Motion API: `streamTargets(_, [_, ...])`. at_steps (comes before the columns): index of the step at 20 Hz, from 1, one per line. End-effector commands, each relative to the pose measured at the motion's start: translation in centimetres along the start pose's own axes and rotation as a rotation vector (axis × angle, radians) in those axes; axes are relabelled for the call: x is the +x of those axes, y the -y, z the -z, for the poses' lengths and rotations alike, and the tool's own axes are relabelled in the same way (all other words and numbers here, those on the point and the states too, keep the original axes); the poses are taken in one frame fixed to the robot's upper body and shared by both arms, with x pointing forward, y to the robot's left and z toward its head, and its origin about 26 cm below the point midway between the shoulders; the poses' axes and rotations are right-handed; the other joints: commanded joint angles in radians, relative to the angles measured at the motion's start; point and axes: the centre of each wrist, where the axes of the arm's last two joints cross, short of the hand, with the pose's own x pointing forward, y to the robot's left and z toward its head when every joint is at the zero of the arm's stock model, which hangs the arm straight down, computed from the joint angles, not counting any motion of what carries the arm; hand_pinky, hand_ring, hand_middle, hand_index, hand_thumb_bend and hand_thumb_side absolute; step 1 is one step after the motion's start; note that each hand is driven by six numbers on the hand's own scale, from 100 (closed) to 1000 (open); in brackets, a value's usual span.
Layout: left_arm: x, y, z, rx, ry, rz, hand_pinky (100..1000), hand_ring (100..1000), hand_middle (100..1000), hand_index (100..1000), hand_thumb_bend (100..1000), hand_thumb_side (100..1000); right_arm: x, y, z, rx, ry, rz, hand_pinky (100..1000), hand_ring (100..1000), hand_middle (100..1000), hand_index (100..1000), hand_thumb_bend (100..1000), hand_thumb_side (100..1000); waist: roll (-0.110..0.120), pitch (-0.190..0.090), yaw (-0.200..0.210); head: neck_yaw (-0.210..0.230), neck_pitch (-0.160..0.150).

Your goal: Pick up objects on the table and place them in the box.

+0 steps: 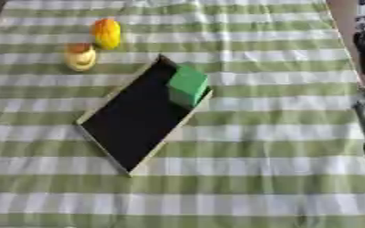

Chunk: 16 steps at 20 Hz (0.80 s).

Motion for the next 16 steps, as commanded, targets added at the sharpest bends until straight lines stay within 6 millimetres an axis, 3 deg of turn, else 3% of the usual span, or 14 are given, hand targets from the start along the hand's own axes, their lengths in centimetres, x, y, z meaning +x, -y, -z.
streamTargets(1, [0.0,-0.7,0.4,-0.056,0.002,0.06,799,890,799,889,400,100,0.6,0.3,0.7,0.021,0.031,-0.011,871,897,645,752,100,481,0.002,-0.015,-0.003,0.0,-0.013])
streamTargets(6, [-0.5,0.5,1.8,-0.179,0.003,0.121,820,893,801,882,626,100,0.6,0.2,0.8,0.023,0.028,-0.005,871,897,643,752,100,483,0.004,-0.013,-0.007,0.006,-0.016])
streamTargets(16, [-2.6,4.1,4.1,-0.393,-0.038,0.197,865,926,847,914,778,100,0.6,-0.1,0.9,0.028,0.024,0.012,871,896,640,751,100,485,0.01,-0.011,-0.014,0.019,-0.012])
